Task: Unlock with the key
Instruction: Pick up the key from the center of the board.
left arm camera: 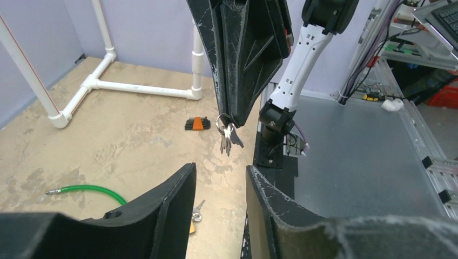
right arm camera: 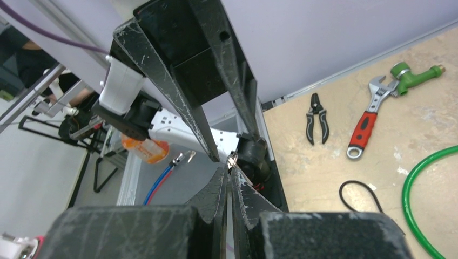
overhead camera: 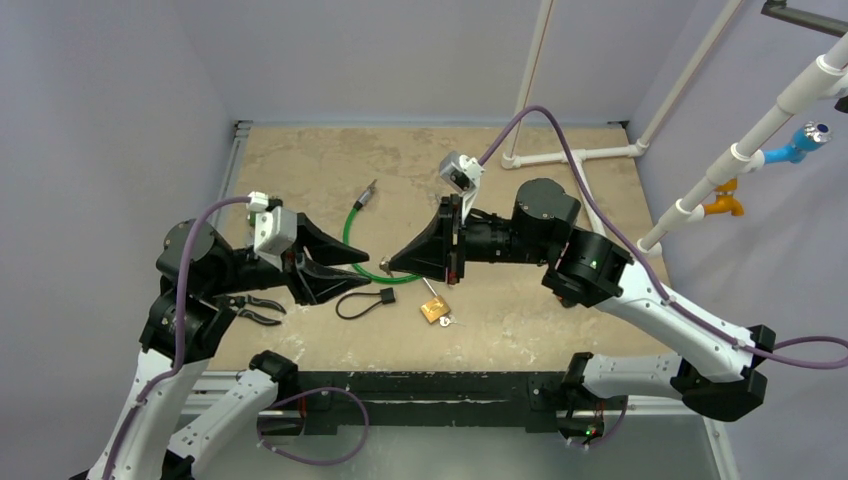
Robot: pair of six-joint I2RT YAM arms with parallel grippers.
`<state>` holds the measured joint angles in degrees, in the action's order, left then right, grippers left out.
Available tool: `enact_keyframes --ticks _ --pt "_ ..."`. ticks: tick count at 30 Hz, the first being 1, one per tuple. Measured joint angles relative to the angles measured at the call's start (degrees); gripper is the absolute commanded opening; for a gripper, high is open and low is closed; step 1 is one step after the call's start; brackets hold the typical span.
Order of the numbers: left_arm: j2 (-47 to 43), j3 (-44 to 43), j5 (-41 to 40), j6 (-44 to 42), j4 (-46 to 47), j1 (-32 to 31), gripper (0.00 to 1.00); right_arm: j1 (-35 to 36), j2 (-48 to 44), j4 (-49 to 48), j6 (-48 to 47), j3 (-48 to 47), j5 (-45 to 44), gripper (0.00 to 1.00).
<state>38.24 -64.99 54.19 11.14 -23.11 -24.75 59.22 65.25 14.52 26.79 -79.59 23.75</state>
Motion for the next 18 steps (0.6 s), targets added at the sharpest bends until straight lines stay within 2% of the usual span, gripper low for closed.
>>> enact_keyframes --ticks 8,14,18 --pt "0.59 1.03 4.74 -2.40 -0.52 0.00 0.67 0.00 0.46 1.31 -0.46 0.00 4.37 0.00" --pt "1.86 2.82 9.29 -2.71 0.52 -0.57 0.66 0.00 1.42 0.42 -0.39 0.00 6.34 0.00" --pt "2.45 4.81 10.34 -1.22 3.08 -1.73 0.58 0.00 2.01 -0.42 -0.17 0.00 7.26 0.00"
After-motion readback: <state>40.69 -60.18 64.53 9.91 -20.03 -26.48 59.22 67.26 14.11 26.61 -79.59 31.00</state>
